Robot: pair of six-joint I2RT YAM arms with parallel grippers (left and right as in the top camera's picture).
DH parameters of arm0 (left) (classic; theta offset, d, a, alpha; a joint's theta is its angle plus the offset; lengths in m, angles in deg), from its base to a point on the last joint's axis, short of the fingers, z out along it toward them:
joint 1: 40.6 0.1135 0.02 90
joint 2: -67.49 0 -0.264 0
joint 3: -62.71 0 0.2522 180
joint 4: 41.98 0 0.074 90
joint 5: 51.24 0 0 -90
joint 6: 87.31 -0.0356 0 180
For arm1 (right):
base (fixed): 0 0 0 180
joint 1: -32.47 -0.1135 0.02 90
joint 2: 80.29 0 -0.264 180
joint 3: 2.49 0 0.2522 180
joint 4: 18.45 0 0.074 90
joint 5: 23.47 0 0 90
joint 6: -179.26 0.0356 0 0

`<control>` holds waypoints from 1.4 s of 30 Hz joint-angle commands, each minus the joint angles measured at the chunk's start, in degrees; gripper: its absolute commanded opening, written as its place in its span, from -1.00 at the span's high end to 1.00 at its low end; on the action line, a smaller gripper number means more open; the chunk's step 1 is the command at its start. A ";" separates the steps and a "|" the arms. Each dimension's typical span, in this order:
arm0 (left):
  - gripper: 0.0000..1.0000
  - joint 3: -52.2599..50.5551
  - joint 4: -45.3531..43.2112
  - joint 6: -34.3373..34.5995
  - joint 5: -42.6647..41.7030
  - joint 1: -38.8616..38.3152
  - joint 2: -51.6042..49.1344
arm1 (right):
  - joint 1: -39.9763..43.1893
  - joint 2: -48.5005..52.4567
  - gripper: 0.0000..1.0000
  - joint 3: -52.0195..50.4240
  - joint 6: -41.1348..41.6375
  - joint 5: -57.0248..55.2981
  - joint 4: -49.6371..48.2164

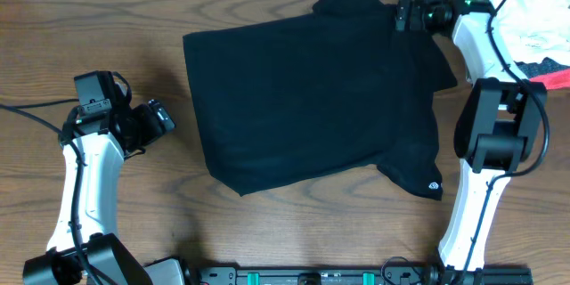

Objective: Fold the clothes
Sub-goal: 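Reach both grippers to the shirt's lower left and right hem corners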

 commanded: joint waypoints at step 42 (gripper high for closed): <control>-0.96 -14.29 8.59 23.21 -1.38 -31.34 12.59 | -10.36 -47.89 -0.60 -39.93 31.98 -11.30 37.70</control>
